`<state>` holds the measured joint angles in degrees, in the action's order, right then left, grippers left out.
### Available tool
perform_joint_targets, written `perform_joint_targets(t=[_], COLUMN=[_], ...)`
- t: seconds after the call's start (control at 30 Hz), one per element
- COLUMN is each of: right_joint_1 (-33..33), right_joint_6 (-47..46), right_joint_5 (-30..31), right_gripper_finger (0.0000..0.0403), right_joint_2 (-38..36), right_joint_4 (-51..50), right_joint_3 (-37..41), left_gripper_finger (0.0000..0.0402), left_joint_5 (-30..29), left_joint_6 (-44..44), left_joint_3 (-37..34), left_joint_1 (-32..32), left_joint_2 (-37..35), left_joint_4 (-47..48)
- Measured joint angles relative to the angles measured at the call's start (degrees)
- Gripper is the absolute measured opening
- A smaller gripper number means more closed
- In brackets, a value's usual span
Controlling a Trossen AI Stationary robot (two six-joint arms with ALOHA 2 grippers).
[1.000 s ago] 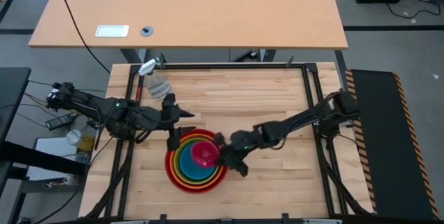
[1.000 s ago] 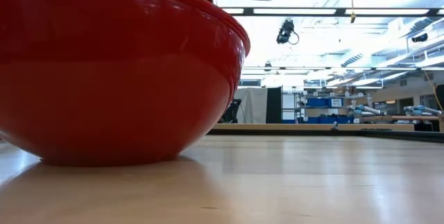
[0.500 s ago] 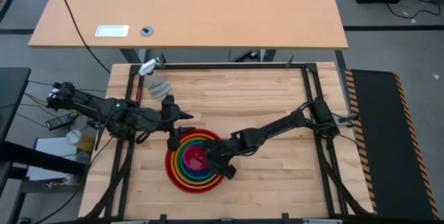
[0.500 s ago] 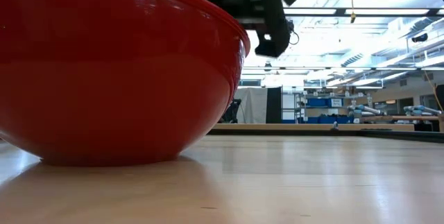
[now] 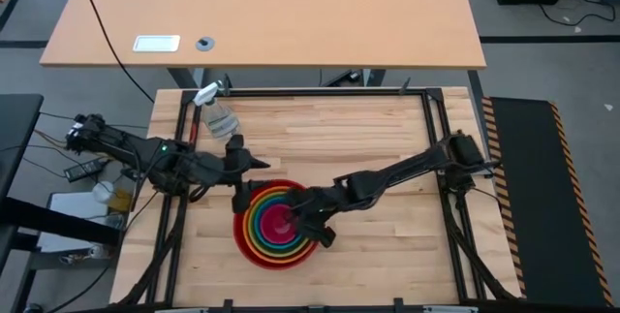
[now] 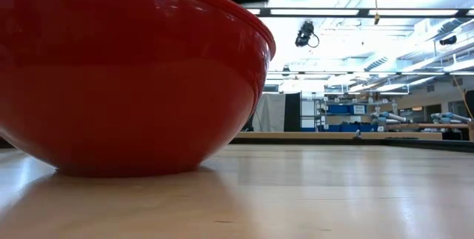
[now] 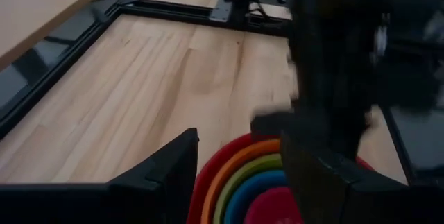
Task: Nest bowls inside each other
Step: Stack the pink bowl on top of the blue bowl, then return to Home Position
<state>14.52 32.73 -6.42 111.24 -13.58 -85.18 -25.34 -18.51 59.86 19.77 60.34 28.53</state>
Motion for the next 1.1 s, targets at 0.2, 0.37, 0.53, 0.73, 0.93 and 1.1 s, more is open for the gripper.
perform_joint_targets(t=[0.2,0.37,0.53,0.73,0.93,1.1], right_joint_1=[-1.8,-4.2,-5.3,-5.2,-6.2,-7.3], right_joint_6=[-4.1,-7.8,-11.2,-12.4,-12.2,-14.2], right_joint_5=[5.0,10.8,15.0,19.3,23.3,23.4], right_gripper_finger=[0.0159,0.0154,0.0153,0.0153,0.0153,0.0153], right_joint_2=[-8.9,-18.6,-28.8,-40.0,-50.1,-56.1], right_joint_4=[1.4,14.7,27.5,41.4,49.9,59.3], right_joint_3=[6.5,21.1,34.0,46.6,56.0,64.5], left_gripper_finger=[0.0208,0.0208,0.0208,0.0208,0.0208,0.0208], left_joint_5=[0.2,-4.2,-7.0,-7.2,-7.7,-7.7], left_joint_6=[3.2,4.0,4.8,4.6,3.6,3.6], left_joint_3=[0.0,-0.6,-6.3,-18.1,-29.7,-38.7], left_joint_1=[3.6,6.8,7.8,7.8,7.8,7.8], left_joint_2=[0.0,0.0,-2.4,-10.0,-19.0,-25.4], left_joint_4=[0.0,0.1,-5.3,-17.2,-26.1,-33.4])
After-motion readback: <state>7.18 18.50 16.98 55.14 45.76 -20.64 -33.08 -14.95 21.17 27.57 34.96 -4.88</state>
